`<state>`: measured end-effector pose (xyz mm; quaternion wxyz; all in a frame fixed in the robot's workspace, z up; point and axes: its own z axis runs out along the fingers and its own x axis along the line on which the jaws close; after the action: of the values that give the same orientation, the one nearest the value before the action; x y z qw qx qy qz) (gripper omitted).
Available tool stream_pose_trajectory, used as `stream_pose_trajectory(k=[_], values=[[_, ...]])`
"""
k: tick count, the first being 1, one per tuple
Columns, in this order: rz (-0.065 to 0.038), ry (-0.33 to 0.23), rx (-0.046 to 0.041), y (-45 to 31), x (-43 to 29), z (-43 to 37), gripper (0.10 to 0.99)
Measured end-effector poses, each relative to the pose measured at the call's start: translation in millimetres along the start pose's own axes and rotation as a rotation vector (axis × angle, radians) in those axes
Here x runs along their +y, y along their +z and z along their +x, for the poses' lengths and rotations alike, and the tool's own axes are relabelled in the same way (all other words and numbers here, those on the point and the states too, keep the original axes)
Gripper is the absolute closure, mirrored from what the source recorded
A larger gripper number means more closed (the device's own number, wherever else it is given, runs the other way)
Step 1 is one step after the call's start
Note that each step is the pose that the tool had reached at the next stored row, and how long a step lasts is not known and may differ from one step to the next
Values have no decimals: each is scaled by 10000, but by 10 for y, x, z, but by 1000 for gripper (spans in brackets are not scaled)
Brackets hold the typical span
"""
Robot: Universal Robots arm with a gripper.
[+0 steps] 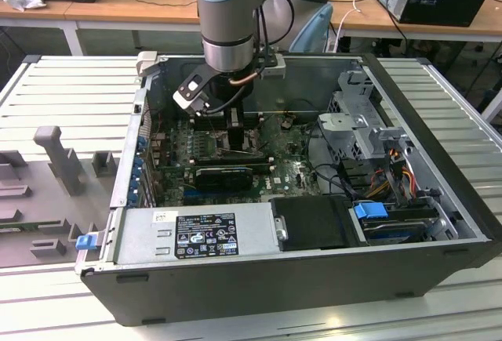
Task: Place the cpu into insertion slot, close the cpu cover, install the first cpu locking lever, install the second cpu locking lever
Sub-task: 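Place the cpu into insertion slot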
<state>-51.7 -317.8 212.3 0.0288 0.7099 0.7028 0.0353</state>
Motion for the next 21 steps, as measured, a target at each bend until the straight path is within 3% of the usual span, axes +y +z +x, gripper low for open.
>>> stream_pose_trajectory(k=[3,4,6,8,21], values=[[1,0,0,-51,4,0,690],[0,0,0,-62,5,0,690],[0,0,0,-88,8,1,808],[0,0,0,-106,9,1,980],[0,0,0,-195,18,2,980]])
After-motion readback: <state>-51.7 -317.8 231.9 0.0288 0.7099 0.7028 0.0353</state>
